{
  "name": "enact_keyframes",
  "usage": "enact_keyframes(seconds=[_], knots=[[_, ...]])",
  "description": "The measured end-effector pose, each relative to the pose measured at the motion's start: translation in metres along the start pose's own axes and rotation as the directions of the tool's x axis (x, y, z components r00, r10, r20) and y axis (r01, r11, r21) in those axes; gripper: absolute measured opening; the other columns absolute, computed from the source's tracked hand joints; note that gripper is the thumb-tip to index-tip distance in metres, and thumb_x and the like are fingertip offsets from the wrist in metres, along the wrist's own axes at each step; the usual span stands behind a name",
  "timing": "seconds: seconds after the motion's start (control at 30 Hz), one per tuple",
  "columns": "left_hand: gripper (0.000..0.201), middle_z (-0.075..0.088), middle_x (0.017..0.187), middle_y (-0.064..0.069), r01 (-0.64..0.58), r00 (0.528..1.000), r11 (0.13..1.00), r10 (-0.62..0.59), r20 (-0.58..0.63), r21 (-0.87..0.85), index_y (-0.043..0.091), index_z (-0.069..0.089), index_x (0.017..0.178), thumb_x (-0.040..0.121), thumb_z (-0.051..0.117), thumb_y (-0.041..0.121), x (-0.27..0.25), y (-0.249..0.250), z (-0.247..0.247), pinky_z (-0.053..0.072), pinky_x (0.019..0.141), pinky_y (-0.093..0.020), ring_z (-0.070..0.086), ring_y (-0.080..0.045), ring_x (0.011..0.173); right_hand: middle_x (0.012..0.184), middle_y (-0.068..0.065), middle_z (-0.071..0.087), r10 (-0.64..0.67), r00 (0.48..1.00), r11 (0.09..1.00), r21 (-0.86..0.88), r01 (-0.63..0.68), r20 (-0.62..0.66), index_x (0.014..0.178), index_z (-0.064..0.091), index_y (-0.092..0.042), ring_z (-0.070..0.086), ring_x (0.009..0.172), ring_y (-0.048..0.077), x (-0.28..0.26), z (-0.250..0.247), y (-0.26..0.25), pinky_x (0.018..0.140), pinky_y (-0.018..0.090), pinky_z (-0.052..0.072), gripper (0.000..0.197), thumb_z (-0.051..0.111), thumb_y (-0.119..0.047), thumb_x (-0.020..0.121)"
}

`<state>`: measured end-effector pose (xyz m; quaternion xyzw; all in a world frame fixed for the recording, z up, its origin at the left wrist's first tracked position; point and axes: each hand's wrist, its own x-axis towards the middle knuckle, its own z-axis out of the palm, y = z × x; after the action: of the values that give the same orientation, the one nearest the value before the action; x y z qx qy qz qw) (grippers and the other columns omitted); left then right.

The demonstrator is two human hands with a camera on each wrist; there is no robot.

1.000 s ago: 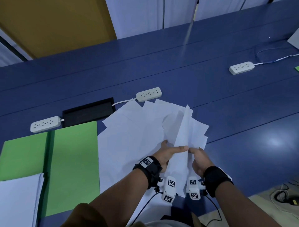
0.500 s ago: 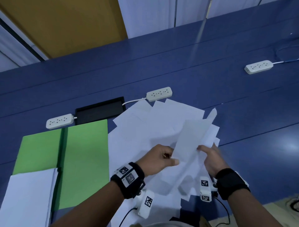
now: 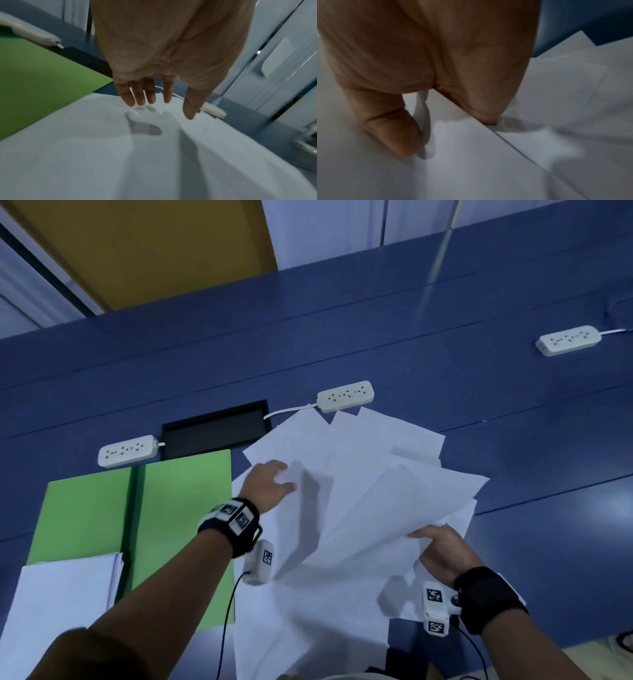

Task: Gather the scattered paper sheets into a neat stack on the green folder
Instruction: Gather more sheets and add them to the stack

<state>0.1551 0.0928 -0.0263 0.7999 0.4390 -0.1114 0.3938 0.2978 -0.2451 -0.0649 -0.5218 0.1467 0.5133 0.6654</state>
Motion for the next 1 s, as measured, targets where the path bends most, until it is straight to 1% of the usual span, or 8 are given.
enact_keyframes(seconds=[0.07,0.23,0.3,0.4,0.6,0.8,0.87,1.0], knots=[[0.077,0.045,0.142,-0.016,0.057,0.994,0.985,-0.041,-0.097,0.165,0.019,0.050,0.144,0.080,0.084,0.043,0.025,-0.006,-0.004,0.043,0.111,-0.041,0.047,-0.033,0.135,0.135,0.032,0.065,0.009,1.000,1.000,0.012,-0.009,0.018,0.137,0.060,0.009,0.061,0.126,0.051,0.003,-0.002,0.003,0.115,0.060,0.043,0.056,0.056,0.018,0.082],[0.109,0.036,0.147,-0.015,0.196,0.981,0.865,-0.166,-0.105,0.463,0.020,0.032,0.149,0.065,0.086,0.063,0.061,0.002,-0.006,0.041,0.108,-0.057,0.046,-0.040,0.134,0.129,0.021,0.072,-0.005,1.000,1.000,0.025,0.005,-0.003,0.127,0.068,0.005,0.069,0.122,0.035,0.004,0.003,0.003,0.094,0.039,0.062,0.054,0.059,0.021,0.076],[0.110,0.035,0.149,-0.014,0.231,0.973,0.820,-0.203,-0.112,0.523,0.021,0.031,0.148,0.064,0.085,0.065,0.067,0.003,-0.003,0.034,0.111,-0.060,0.049,-0.041,0.132,0.133,0.021,0.070,-0.025,1.000,0.999,0.019,0.025,0.002,0.133,0.065,0.003,0.067,0.124,0.035,0.004,0.002,0.004,0.105,0.045,0.056,0.058,0.059,0.022,0.078],[0.105,0.037,0.147,-0.014,0.233,0.973,0.825,-0.200,-0.119,0.514,0.021,0.033,0.146,0.066,0.085,0.064,0.071,-0.002,0.001,0.030,0.112,-0.061,0.053,-0.040,0.129,0.135,0.022,0.068,-0.043,0.999,0.999,0.009,0.043,0.003,0.135,0.064,0.003,0.063,0.129,0.037,0.008,-0.002,0.007,0.119,0.053,0.041,0.059,0.061,0.021,0.079],[0.104,0.040,0.140,-0.014,0.243,0.970,0.844,-0.197,-0.144,0.478,0.018,0.040,0.139,0.059,0.090,0.062,0.071,-0.003,-0.002,0.038,0.109,-0.056,0.045,-0.038,0.132,0.140,0.022,0.065,-0.037,0.999,0.999,-0.008,0.037,0.007,0.139,0.060,0.004,0.058,0.136,0.038,0.012,-0.006,0.008,0.124,0.054,0.035,0.063,0.064,0.019,0.078],[0.086,0.049,0.131,-0.010,0.157,0.982,0.892,-0.094,-0.166,0.424,0.018,0.046,0.124,0.061,0.089,0.057,0.061,-0.007,-0.002,0.038,0.106,-0.055,0.052,-0.034,0.124,0.144,0.023,0.063,-0.054,0.998,0.999,-0.003,0.054,0.020,0.140,0.061,0.003,0.056,0.138,0.038,0.014,-0.007,0.010,0.125,0.056,0.031,0.062,0.062,0.020,0.081],[0.072,0.056,0.122,-0.003,0.113,0.984,0.914,-0.049,-0.172,0.391,0.020,0.044,0.117,0.067,0.087,0.048,0.054,-0.008,-0.002,0.034,0.105,-0.053,0.057,-0.031,0.116,0.143,0.022,0.063,-0.057,0.998,0.998,-0.011,0.057,0.011,0.139,0.062,0.003,0.057,0.138,0.038,0.014,-0.007,0.010,0.125,0.055,0.031,0.060,0.063,0.020,0.081],[0.039,0.060,0.078,0.005,-0.061,0.976,0.933,0.130,-0.173,0.354,0.022,0.041,0.113,0.088,0.071,0.026,0.029,0.002,-0.002,0.027,0.098,-0.043,0.063,-0.030,0.091,0.141,0.026,0.063,-0.055,0.998,0.998,0.004,0.055,0.000,0.138,0.063,0.004,0.058,0.135,0.043,0.011,-0.001,0.010,0.123,0.058,0.035,0.066,0.071,0.016,0.073]])
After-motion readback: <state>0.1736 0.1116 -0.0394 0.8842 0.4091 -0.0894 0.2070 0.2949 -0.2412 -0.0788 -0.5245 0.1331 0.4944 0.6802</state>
